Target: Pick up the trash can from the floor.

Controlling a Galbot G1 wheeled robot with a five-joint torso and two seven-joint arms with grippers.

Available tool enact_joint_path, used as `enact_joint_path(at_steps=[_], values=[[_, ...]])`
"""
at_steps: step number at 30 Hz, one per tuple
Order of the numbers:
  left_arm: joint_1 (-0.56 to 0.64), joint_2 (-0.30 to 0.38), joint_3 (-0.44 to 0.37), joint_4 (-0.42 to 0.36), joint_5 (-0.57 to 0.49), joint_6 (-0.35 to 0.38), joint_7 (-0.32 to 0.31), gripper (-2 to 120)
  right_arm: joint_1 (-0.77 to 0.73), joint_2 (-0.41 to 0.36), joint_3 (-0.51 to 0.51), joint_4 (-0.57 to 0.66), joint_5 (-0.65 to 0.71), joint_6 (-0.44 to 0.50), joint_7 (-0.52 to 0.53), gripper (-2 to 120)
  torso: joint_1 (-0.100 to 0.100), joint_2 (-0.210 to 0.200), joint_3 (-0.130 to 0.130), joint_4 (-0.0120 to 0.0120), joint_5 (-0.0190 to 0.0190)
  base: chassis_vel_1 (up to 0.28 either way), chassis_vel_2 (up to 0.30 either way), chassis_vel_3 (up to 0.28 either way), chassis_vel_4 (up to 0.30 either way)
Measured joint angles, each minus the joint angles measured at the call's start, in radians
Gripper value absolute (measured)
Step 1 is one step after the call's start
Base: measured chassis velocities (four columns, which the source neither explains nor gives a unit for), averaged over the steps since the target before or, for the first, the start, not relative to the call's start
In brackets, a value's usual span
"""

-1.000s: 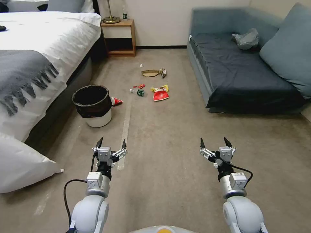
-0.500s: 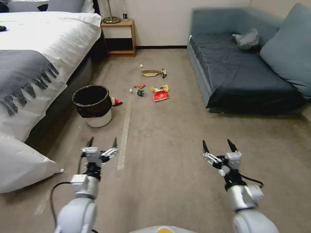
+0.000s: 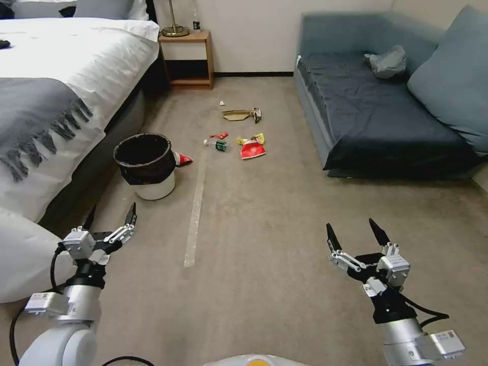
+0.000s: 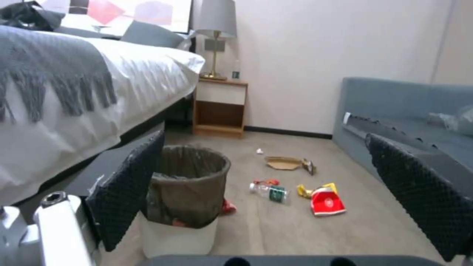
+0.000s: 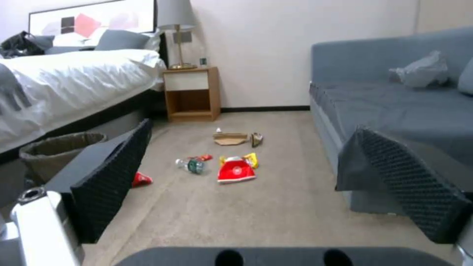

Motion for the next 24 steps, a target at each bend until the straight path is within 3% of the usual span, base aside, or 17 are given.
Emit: enact_joint_path(at_steps=[24], values=[[-0.006,-0.007,0.008,0.026,0.004,-0.015,0.006,99,0.005,0.001,-0.007,-0.030,-0.009,0.014,0.000,100,0.000,0.000,0.000,0.0000,0.0002,0.000,0.000,0.000,0.000]])
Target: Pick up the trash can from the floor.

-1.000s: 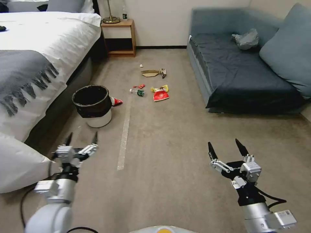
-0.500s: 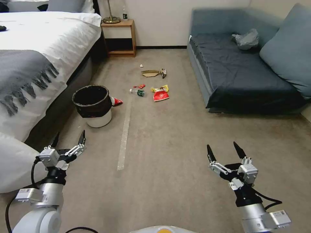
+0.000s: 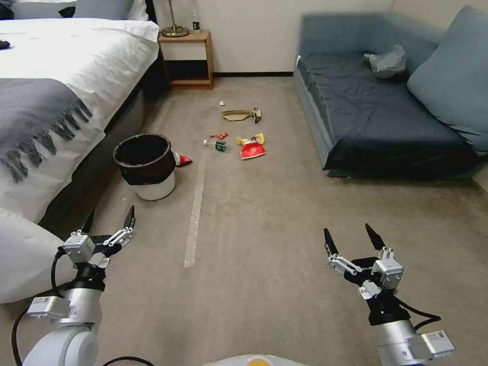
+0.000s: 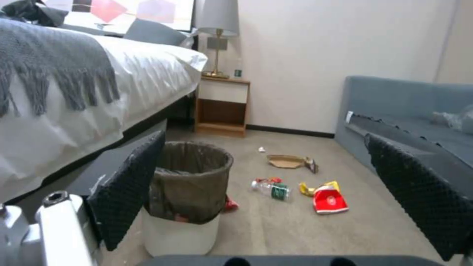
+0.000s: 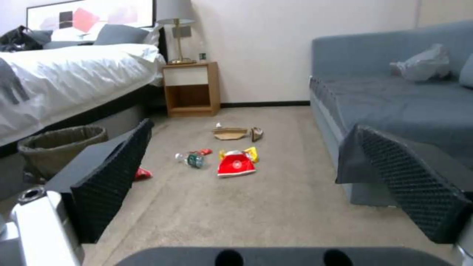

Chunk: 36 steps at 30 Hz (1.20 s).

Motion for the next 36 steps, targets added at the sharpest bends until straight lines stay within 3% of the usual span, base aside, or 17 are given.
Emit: enact_joint_path(at_steps=[20,36], values=[[-0.004,-0.002,0.003,0.010,0.003,0.002,0.001,99,0.002,-0.002,0.003,-0.006,0.003,0.004,-0.008,100,0.000,0.000,0.000,0.0001,-0.0001,0.037,0.039,0.041,0.030],[-0.013,-0.002,0.008,0.024,-0.019,-0.071,-0.004,100,0.001,0.000,0.002,-0.008,0.003,0.007,-0.016,100,0.000,0.000,0.000,-0.0002,0.0000,0.041,0.032,0.046,0.037]])
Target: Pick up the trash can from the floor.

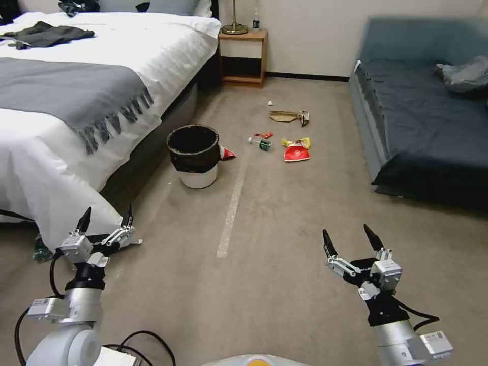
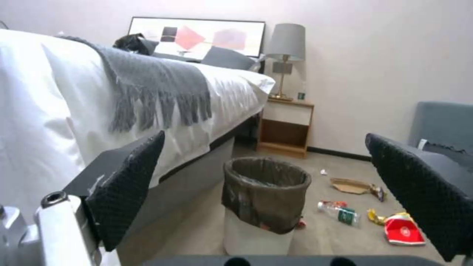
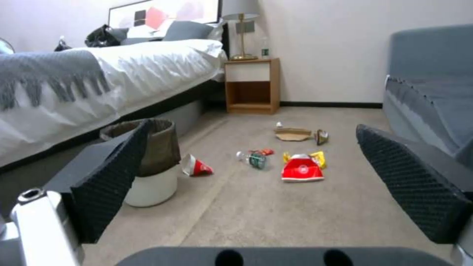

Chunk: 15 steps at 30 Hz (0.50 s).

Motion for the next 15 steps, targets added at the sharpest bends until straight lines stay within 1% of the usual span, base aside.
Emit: enact_joint_path(at_steps=[3,5,6,8,11,14,15], values=[[0.000,0.002,0.000,0.002,0.000,-0.004,0.003,100,0.003,0.000,0.000,-0.001,0.004,0.008,0.008,100,0.000,0.000,0.000,0.0003,0.0000,0.000,0.000,0.000,0.000],[-0.001,0.005,0.000,0.007,0.000,-0.004,0.003,100,0.005,0.000,0.005,-0.010,0.014,0.041,-0.001,100,0.000,0.000,0.000,0.0002,0.0000,0.000,0.000,0.000,0.000],[-0.001,0.005,0.000,0.007,0.000,-0.004,0.003,100,0.005,0.000,0.005,-0.010,0.014,0.041,-0.001,100,0.000,0.000,0.000,0.0002,0.0000,0.000,0.000,0.000,0.000],[-0.004,0.008,0.003,0.012,0.001,-0.001,0.003,100,0.006,-0.001,0.011,-0.027,0.029,0.099,-0.021,100,0.000,0.000,0.000,0.0002,0.0000,0.000,0.000,0.000,0.000],[-0.005,0.008,0.004,0.013,0.003,0.003,0.003,100,0.007,-0.002,0.012,-0.035,0.034,0.118,-0.028,100,0.000,0.000,0.000,0.0002,0.0000,0.000,0.000,0.000,0.000],[-0.005,0.008,0.005,0.013,0.004,0.004,0.003,100,0.008,-0.001,0.012,-0.037,0.038,0.119,-0.033,100,0.000,0.000,0.000,0.0002,0.0000,0.000,0.000,0.000,0.000],[-0.005,0.008,0.005,0.014,0.006,0.005,0.003,100,0.011,0.000,0.015,-0.039,0.046,0.119,-0.053,100,0.000,0.000,0.000,0.0003,0.0000,0.000,0.000,0.000,0.000]])
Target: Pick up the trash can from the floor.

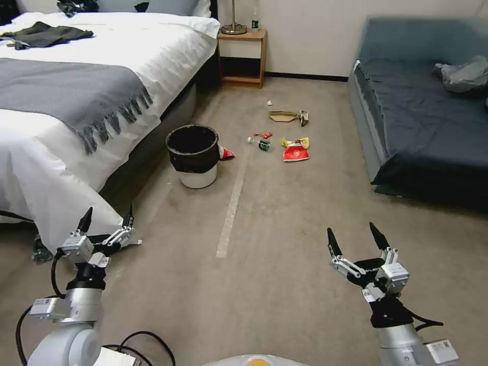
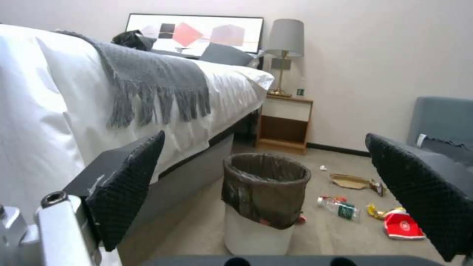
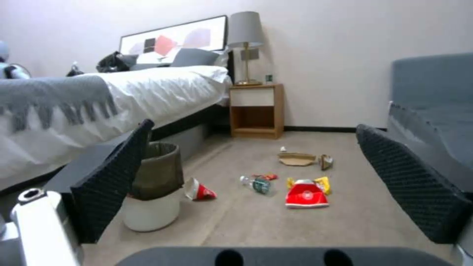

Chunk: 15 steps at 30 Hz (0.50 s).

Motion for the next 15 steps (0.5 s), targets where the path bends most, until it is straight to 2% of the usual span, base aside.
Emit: enact_joint_path(at_steps=[15], values=[[0.009,-0.003,-0.004,-0.001,0.010,-0.001,0.004,100,0.005,0.001,0.013,-0.030,0.002,-0.013,-0.031,100,0.000,0.000,0.000,0.0000,0.0000,0.000,0.000,0.000,0.000]])
